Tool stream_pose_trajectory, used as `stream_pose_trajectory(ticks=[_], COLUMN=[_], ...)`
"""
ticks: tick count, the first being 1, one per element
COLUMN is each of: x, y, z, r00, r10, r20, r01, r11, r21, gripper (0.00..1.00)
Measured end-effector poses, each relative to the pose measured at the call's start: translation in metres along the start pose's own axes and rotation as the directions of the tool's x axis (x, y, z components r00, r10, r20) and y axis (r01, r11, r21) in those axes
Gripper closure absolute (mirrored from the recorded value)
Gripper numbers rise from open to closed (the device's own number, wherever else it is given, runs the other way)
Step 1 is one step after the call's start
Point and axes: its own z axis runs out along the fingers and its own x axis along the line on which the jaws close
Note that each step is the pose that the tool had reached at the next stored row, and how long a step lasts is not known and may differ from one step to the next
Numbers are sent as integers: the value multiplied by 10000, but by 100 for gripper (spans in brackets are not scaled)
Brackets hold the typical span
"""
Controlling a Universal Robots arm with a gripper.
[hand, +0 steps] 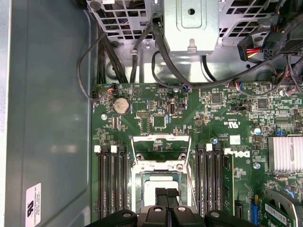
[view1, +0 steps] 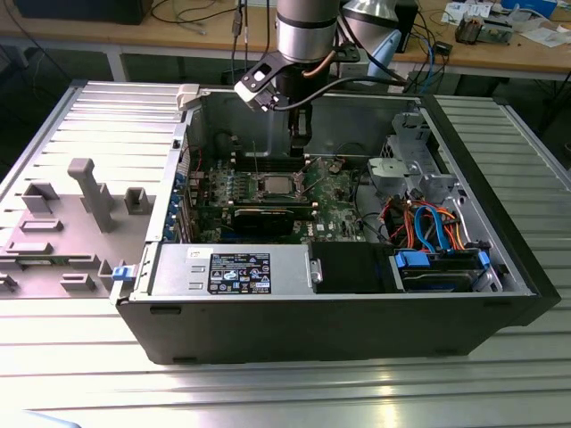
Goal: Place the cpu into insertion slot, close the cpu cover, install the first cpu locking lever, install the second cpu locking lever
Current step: 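Close the cpu cover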
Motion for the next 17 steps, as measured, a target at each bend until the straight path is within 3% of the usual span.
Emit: stream_pose_trajectory(ticks=[17], x=[0], y=[49], z=[2], r00=[10000], r10=[0], r20=[0], r01=[0], r11=[10000], r21=[0], gripper=[89])
